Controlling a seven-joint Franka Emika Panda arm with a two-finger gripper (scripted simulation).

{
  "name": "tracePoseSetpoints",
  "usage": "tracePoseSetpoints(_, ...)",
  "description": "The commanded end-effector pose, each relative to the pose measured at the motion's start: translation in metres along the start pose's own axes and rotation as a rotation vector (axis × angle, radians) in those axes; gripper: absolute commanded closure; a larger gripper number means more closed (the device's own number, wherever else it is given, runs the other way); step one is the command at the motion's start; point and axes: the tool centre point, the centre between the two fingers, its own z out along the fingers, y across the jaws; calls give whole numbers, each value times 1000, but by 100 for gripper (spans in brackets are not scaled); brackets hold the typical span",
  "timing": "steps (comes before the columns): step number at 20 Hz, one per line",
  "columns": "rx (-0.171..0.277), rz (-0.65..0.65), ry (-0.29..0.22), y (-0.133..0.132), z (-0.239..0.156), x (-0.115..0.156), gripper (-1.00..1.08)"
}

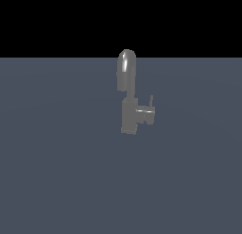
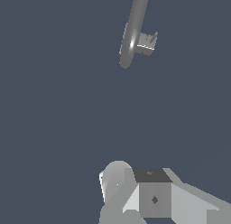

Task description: Turn on the faucet by rotating a designated handle.

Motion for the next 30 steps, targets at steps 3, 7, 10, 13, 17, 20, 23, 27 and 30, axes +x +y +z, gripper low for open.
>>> tracePoseSetpoints(3, 1, 1, -1, 0, 0, 1, 108)
tracePoseSetpoints(7, 13, 13, -10, 0, 0, 5, 108)
tracePoseSetpoints(10, 30, 30, -23, 0, 1, 12, 108)
tracePoseSetpoints(13, 54, 53, -42, 1, 1, 21, 108)
tracePoseSetpoints(17, 97, 95, -75, 2, 3, 37, 108)
tracePoseSetpoints(20, 139, 136, -107, 4, 5, 53, 108)
tracePoseSetpoints(23, 186, 182, -143, 6, 8, 71, 108)
tracePoseSetpoints(27, 252, 246, -194, 11, 13, 96, 108)
tracePoseSetpoints(30, 303, 295, -232, 16, 18, 114, 108)
